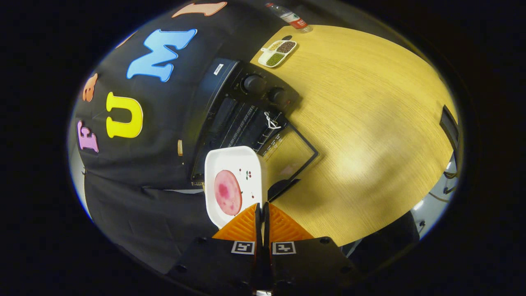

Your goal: Open the toaster oven, put the food inside, and close the toaster oven door.

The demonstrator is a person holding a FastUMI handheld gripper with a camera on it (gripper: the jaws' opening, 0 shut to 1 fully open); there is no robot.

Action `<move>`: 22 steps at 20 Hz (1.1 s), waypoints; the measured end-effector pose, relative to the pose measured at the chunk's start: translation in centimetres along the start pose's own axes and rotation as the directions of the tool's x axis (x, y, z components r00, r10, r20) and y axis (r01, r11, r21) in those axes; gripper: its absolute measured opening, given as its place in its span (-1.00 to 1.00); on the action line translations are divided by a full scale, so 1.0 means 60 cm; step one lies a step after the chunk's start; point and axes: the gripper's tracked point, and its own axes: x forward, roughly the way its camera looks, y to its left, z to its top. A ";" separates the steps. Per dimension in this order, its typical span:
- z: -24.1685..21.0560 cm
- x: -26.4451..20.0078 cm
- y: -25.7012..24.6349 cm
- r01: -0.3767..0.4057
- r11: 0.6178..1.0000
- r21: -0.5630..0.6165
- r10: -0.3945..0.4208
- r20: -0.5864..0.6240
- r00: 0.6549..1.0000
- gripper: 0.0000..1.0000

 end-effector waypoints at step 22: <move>0.144 0.232 0.067 -0.092 0.957 0.277 0.022 0.246 0.969 -0.97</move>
